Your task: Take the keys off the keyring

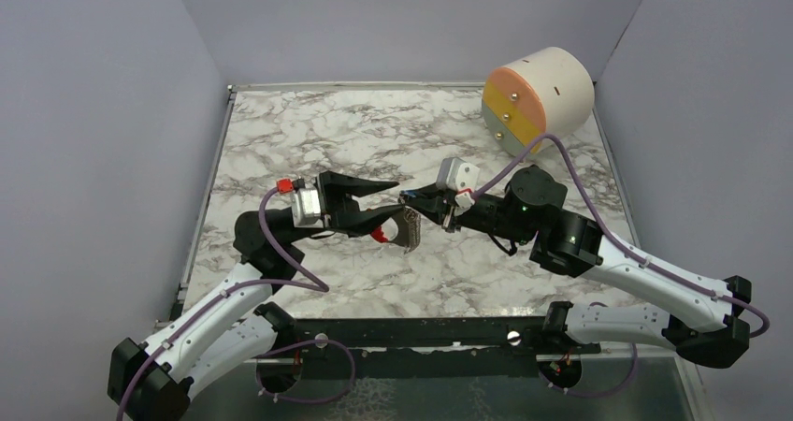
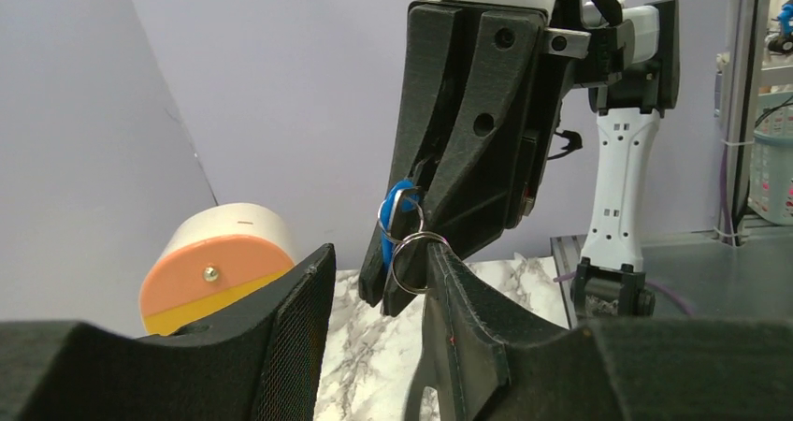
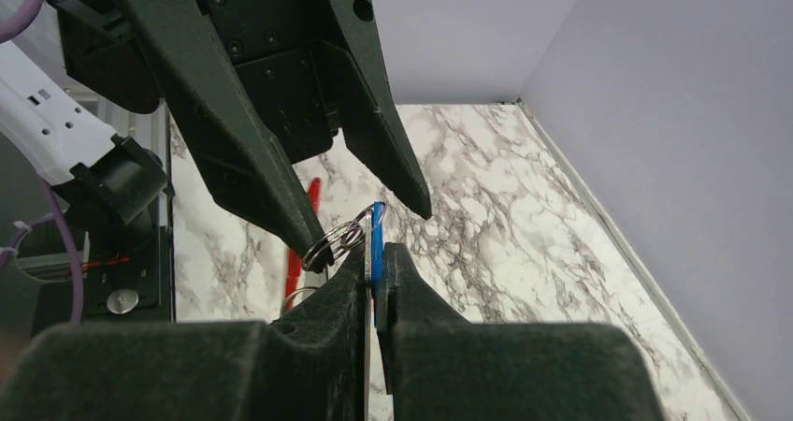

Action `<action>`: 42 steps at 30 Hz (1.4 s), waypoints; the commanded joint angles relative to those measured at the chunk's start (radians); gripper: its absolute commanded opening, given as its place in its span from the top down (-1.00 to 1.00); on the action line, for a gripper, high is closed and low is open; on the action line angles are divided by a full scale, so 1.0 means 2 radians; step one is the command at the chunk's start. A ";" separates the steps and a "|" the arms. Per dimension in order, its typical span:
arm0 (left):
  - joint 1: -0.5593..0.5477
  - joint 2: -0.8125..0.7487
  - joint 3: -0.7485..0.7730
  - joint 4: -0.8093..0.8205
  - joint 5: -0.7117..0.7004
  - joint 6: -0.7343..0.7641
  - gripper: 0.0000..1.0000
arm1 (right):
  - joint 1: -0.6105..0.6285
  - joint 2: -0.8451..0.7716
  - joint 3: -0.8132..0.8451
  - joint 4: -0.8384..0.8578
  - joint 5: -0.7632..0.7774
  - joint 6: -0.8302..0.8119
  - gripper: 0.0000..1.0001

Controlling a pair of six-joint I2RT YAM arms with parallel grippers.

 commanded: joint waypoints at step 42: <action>-0.012 -0.013 0.011 -0.010 -0.052 0.021 1.00 | 0.003 -0.045 -0.007 0.031 0.029 -0.010 0.98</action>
